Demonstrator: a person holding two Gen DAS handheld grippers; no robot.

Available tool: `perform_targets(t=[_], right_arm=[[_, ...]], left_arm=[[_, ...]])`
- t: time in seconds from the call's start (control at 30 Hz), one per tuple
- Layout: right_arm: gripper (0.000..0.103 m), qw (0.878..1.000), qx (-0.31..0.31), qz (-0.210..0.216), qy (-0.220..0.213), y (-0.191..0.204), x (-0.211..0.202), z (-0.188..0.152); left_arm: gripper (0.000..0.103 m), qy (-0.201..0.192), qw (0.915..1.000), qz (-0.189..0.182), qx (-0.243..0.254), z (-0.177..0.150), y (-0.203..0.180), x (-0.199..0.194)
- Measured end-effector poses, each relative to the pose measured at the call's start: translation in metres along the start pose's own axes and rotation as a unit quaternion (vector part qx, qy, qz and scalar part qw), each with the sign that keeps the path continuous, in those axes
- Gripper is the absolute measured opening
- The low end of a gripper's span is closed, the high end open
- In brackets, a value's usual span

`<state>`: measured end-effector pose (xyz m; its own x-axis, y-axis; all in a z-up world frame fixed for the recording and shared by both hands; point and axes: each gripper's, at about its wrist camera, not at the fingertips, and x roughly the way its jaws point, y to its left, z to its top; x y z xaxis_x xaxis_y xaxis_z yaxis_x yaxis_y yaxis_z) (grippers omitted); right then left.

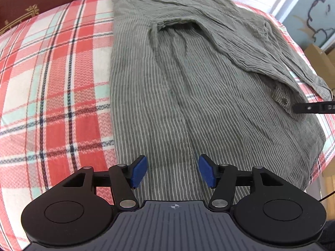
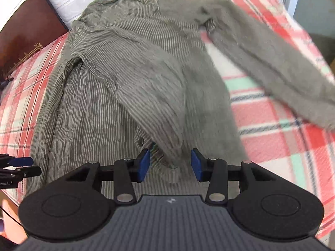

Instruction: Fold clothes

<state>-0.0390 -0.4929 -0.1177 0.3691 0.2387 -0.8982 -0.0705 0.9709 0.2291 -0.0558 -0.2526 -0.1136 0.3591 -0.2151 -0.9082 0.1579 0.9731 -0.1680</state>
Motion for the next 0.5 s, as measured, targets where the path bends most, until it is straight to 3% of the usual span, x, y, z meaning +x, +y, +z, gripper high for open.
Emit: perform_targets(t=[0.03,0.13,0.23,0.37,0.5], right_arm=[[0.007,1.0,-0.01,-0.009,0.004,0.002,0.0,0.001],[0.007,0.993,-0.08,-0.084,-0.039,0.017,-0.022,0.005],[0.007,0.967,-0.178,-0.157,-0.087,0.035,-0.045,0.003],[0.008,0.955,-0.245,-0.156,-0.059,0.049,-0.031,-0.01],[0.008,0.958,-0.253,-0.13,-0.026,0.06,-0.01,-0.026]], left_arm=[[0.071,-0.001,1.0,-0.002,0.004,0.0,0.0,0.0],[0.072,-0.004,0.9998,-0.007,0.017,0.002,-0.002,-0.001],[0.073,-0.006,0.9997,-0.013,0.021,0.002,0.001,-0.003],[0.073,-0.008,0.9995,-0.017,0.025,0.0,0.004,-0.006],[0.073,-0.016,0.9987,-0.02,0.043,0.001,0.002,-0.014]])
